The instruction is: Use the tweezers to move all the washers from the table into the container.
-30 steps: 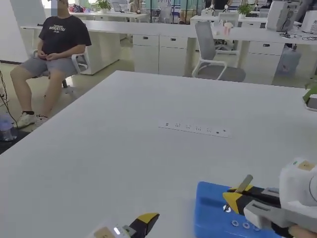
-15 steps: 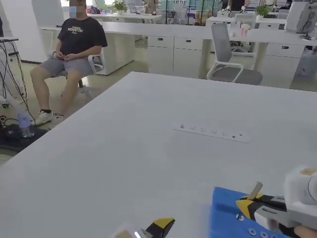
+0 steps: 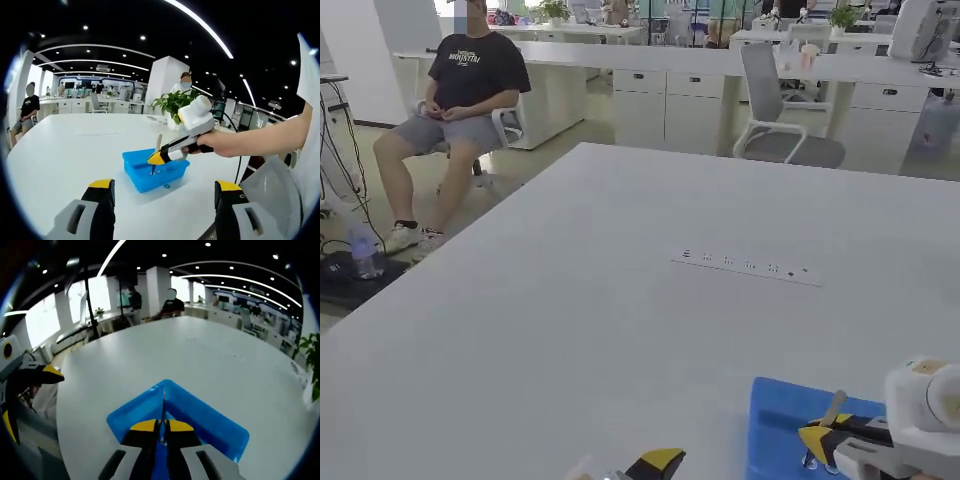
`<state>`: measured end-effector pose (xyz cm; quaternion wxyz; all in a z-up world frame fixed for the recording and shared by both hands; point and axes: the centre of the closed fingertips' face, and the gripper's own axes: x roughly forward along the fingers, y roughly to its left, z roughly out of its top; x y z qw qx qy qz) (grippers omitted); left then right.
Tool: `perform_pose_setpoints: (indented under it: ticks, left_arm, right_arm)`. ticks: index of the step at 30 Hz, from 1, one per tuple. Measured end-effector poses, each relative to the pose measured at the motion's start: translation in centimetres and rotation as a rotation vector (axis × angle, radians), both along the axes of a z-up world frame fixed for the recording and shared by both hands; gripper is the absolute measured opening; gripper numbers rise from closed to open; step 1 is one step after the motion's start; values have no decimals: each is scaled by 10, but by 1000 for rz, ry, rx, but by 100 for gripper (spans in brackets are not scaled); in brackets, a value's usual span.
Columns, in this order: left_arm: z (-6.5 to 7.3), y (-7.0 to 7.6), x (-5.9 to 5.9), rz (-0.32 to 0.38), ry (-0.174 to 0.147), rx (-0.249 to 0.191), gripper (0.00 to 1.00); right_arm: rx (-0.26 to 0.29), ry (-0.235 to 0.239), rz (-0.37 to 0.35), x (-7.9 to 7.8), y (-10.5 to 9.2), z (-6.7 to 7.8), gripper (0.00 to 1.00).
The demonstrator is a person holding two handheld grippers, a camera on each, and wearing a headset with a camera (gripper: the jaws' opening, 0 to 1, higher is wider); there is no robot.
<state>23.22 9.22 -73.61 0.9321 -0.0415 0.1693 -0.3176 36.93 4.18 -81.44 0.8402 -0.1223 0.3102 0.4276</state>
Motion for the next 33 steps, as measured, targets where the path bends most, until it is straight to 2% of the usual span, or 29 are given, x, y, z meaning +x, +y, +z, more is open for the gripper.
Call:
perform_pose_setpoints:
  ticks: [2, 4, 6, 12, 18, 20, 24, 33]
  left_arm:
    - [-1, 0, 0, -3, 4, 2, 83]
    - [-1, -1, -1, -6, 7, 0, 83]
    - [0, -2, -1, -11, 8, -3, 83]
    - [-3, -3, -2, -19, 12, 2, 83]
    - [-2, 2, 0, 7, 9, -11, 83]
    - [-2, 2, 0, 5, 8, -8, 83]
    - [-4, 0, -1, -4, 8, 8, 83]
    - [-2, 0, -1, 1, 8, 0, 83]
  right_arm:
    - [-27, 1, 14, -4, 0, -5, 3]
    - [-13, -17, 19, -3, 1, -4, 4]
    - [-28, -20, 18, -6, 0, -4, 4]
    - [-26, -38, 34, -7, 4, -3, 4]
    - [-8, -36, 26, -7, 4, -2, 4]
    - [3, -26, 19, -7, 4, -2, 4]
    - [-5, -34, 23, -7, 3, 0, 4]
    - [79, -40, -5, -1, 3, 22, 5]
